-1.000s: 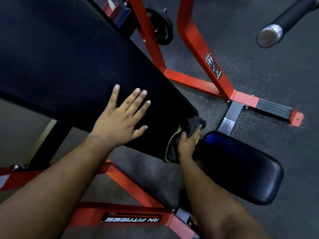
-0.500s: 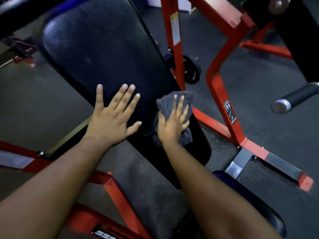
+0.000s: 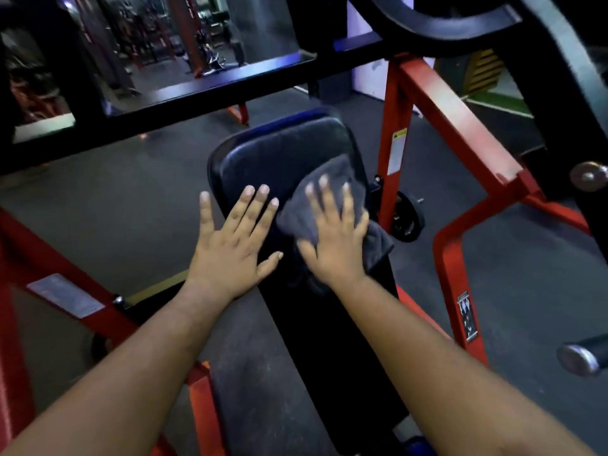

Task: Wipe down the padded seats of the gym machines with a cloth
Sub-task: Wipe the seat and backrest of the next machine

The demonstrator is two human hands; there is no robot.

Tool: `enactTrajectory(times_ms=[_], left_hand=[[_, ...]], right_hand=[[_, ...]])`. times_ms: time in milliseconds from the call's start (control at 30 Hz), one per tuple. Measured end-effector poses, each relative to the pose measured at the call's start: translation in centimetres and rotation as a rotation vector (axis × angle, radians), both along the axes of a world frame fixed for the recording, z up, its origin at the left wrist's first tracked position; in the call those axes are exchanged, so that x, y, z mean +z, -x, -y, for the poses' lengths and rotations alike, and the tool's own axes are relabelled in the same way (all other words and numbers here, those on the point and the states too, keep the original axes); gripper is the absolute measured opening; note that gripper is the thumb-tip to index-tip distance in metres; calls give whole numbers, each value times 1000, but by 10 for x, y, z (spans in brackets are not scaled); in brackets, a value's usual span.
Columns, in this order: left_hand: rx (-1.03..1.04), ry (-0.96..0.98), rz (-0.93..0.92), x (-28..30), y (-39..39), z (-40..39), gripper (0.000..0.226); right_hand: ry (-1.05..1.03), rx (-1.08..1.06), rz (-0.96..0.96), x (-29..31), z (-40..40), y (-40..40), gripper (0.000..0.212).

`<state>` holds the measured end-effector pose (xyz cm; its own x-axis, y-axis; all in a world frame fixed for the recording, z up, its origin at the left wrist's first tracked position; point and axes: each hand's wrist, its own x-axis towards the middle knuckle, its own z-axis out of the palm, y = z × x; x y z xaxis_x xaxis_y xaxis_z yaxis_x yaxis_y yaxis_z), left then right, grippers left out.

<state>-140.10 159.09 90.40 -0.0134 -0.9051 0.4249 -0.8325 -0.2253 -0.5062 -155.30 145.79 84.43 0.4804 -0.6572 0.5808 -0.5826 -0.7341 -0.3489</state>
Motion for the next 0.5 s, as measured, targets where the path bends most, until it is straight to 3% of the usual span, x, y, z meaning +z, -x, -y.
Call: enactTrajectory(times_ms=[100,200,267,433,500], left_hand=[[15,14,-35,-1,-1,-1,89],[47,3,-33,2,0,-1,93],[65,23,-53,5,1,-2,96],[94,63,-112,-9,-4,-20,96],[100,36,-99,-12,-7,-29,96]], right_hand=[[109,79,-85,-14,16,24,88],[-167,-146,143,56,58,-4,85],[-221,-233,206,87,54,-29,84],[133,79,-53,62,11,-33,90],[152,20,-52,75,40,-30,90]])
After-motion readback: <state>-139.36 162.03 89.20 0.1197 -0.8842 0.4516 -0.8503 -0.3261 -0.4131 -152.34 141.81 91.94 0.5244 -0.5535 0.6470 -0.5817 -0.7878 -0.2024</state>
